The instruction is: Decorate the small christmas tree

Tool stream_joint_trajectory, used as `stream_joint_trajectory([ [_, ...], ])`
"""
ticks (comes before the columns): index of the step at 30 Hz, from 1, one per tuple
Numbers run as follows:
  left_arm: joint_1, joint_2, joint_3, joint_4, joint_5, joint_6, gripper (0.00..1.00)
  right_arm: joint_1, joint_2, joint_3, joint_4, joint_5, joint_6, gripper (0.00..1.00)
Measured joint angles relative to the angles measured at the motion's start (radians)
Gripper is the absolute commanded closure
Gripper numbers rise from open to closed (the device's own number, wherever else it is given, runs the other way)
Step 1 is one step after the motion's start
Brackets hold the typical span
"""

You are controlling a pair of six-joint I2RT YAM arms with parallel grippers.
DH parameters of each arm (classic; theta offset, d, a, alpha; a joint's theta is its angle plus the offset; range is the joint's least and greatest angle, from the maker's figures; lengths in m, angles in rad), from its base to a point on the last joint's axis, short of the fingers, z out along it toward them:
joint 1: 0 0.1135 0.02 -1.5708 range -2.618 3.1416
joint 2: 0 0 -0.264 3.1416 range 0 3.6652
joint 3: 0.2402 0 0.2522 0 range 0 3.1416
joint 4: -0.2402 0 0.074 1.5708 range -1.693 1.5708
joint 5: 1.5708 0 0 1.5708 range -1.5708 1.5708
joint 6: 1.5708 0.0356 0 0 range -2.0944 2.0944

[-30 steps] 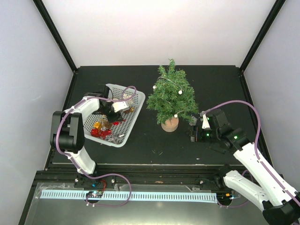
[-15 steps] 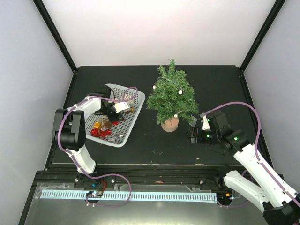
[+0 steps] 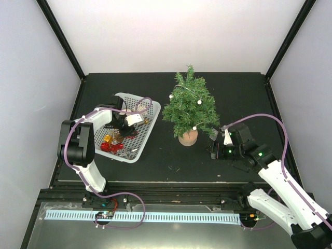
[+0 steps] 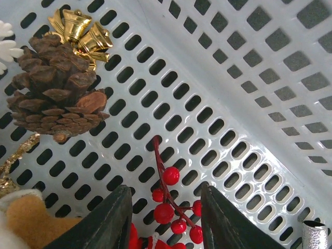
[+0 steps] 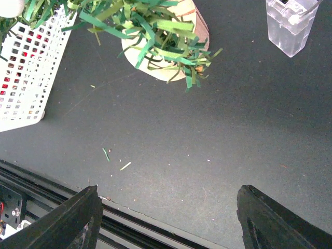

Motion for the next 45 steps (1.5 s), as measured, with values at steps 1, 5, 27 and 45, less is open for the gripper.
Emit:
stream_joint_trajectory([
  [1, 0.0, 0.0, -0.002, 0.002, 0.0, 0.0, 0.63, 0.0, -0.002, -0.002, 0.0, 0.0, 0.0, 0.28],
  [5, 0.0, 0.0, -0.006, 0.002, -0.003, 0.0, 0.7, 0.0, -0.002, -0.003, 0.003, -0.001, 0.002, 0.28],
  [27, 0.0, -0.127, 0.05, -0.053, -0.004, -0.01, 0.93, 0.0, -0.023, -0.015, 0.007, -0.006, 0.003, 0.28],
  [45, -0.001, -0.311, 0.256, -0.208, 0.089, -0.034, 0.92, 0.0, -0.076, 0.038, -0.054, 0.16, 0.045, 0.28],
])
